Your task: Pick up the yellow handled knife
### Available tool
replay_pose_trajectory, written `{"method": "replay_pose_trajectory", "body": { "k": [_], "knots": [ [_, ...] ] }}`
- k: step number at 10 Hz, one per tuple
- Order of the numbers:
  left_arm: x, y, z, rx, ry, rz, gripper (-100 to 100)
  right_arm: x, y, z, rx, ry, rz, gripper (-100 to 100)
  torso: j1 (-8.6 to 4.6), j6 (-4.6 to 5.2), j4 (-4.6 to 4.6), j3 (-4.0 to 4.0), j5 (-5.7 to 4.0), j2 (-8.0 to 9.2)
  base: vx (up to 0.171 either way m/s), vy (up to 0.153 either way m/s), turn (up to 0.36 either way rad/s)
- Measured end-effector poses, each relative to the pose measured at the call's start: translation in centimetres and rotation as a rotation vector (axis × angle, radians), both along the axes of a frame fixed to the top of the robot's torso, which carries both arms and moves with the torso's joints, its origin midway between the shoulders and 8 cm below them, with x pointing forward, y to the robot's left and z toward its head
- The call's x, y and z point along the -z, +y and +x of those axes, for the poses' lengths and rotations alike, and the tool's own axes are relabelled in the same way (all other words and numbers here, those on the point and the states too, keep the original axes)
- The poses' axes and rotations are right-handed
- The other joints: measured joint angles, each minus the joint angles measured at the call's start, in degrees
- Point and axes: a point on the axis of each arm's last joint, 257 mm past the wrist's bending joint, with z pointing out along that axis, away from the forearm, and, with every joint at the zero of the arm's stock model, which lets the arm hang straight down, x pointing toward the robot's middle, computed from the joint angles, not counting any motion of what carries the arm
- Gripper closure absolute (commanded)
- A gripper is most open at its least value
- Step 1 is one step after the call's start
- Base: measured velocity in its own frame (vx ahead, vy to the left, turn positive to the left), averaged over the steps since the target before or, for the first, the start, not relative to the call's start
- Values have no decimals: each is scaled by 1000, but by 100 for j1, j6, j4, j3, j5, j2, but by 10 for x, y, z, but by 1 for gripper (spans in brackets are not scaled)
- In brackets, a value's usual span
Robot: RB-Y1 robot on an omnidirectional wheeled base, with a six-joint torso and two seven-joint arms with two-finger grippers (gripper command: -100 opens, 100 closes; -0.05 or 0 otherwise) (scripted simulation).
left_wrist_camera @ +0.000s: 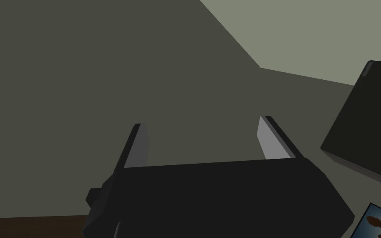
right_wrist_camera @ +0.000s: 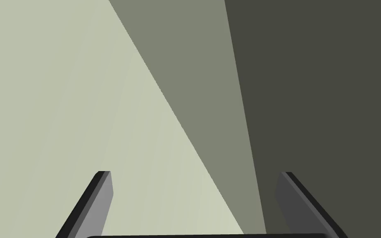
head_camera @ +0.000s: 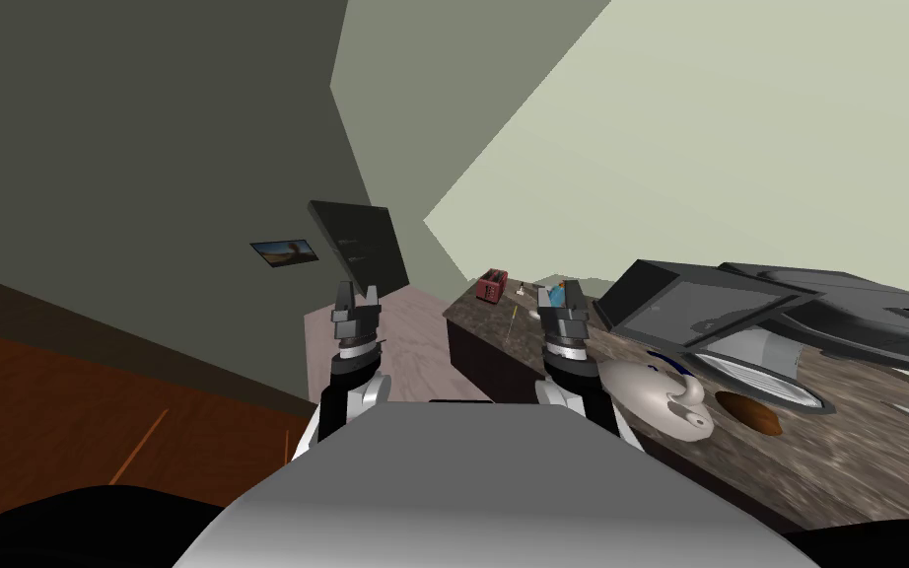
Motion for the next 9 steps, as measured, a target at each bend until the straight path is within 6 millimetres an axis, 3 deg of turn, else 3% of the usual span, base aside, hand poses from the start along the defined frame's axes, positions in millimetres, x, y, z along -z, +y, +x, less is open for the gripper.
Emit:
{"method": "replay_pose_trajectory", "body": {
  "k": [3, 9],
  "knots": [
    [0, 0, 0, 0, 0, 0, 0, 9, -2, 23, -44, 58, -18, -100, 4, 0, 0, 0, 1, 0, -6, 16, -9],
    [0, 0, 0, 0, 0, 0, 0, 17, -24, 71, -84, 159, 25, -100, 5, 0, 0, -1, 1, -2, -4, 14, -4]
  ]
}}
